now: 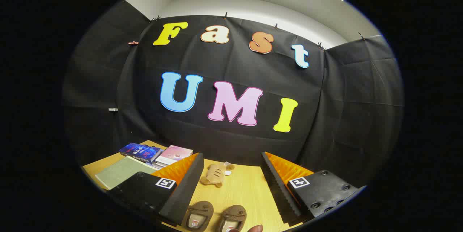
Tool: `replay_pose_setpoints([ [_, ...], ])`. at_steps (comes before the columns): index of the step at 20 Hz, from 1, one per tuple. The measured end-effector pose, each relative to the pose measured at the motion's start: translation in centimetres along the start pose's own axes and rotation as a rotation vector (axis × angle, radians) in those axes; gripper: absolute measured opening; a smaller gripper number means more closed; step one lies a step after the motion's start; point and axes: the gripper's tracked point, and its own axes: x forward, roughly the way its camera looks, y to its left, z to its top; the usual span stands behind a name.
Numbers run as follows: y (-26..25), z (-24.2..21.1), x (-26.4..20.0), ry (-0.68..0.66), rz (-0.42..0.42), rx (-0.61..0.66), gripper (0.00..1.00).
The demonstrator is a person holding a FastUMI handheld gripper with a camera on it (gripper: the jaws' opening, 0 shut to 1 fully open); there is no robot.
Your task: Open the storage box then place both shoes into the box .Put the left shoe in first, then the right shoe, with the right side of both shoes facing outward in a uniform manner.
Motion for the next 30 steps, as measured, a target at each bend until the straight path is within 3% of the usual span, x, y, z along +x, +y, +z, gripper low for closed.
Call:
replay_pose_setpoints([
  [30, 2.0, 0.4, 0.5, -0.005, 0.056, -0.019, 0.98],
])
